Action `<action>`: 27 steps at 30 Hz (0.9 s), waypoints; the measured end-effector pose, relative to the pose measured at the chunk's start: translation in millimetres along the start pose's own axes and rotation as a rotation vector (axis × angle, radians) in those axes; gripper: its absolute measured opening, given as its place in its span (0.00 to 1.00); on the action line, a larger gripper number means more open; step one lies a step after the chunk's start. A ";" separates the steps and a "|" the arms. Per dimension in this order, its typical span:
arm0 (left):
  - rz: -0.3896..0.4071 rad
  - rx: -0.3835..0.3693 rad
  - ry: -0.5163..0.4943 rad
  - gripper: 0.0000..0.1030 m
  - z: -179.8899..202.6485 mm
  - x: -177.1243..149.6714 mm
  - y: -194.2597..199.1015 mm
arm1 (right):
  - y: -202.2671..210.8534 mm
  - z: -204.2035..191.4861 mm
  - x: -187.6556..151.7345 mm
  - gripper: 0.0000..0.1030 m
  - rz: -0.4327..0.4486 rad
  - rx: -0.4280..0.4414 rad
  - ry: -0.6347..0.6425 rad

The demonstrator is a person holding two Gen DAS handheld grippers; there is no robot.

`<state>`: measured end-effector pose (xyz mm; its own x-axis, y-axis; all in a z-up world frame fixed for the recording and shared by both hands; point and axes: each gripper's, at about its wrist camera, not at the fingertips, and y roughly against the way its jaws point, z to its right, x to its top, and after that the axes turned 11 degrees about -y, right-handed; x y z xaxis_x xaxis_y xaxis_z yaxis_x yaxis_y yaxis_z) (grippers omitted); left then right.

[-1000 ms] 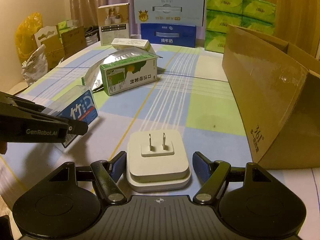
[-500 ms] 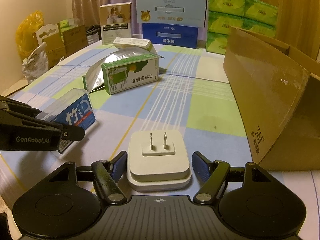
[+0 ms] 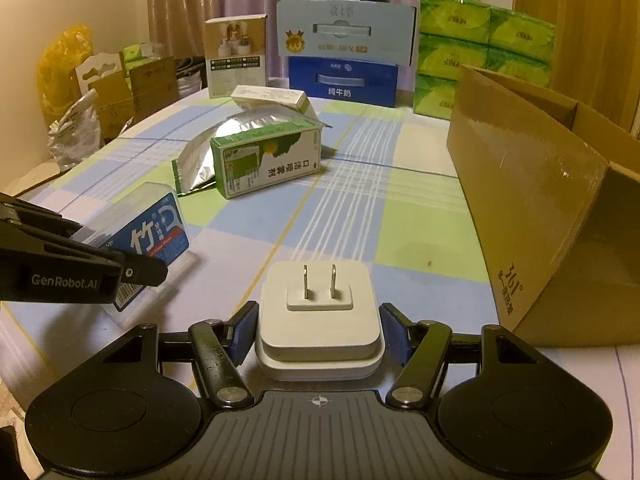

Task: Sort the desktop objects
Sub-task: 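Carry the clear case with the left tool while the right tool carries the plug to the cardboard box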

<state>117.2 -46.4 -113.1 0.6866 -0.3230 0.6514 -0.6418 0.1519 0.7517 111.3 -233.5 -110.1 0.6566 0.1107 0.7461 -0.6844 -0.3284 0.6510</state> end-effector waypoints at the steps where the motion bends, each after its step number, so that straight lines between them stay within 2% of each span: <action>1: 0.001 -0.001 -0.001 0.25 0.0 0.0 1.8 | 2.0 -0.7 0.2 0.60 0.002 0.001 0.000; 13: 0.049 -0.011 0.000 0.25 6.3 6.0 34.9 | 40.6 -6.9 5.8 0.60 0.049 -0.010 -0.026; 27: 0.085 -0.031 -0.025 0.25 31.3 19.6 71.2 | 96.6 15.3 27.0 0.60 0.115 -0.054 -0.113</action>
<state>74.3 -71.2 -50.0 0.6213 -0.3310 0.7102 -0.6859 0.2085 0.6972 67.8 -276.7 -29.3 0.6024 -0.0324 0.7975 -0.7710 -0.2820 0.5710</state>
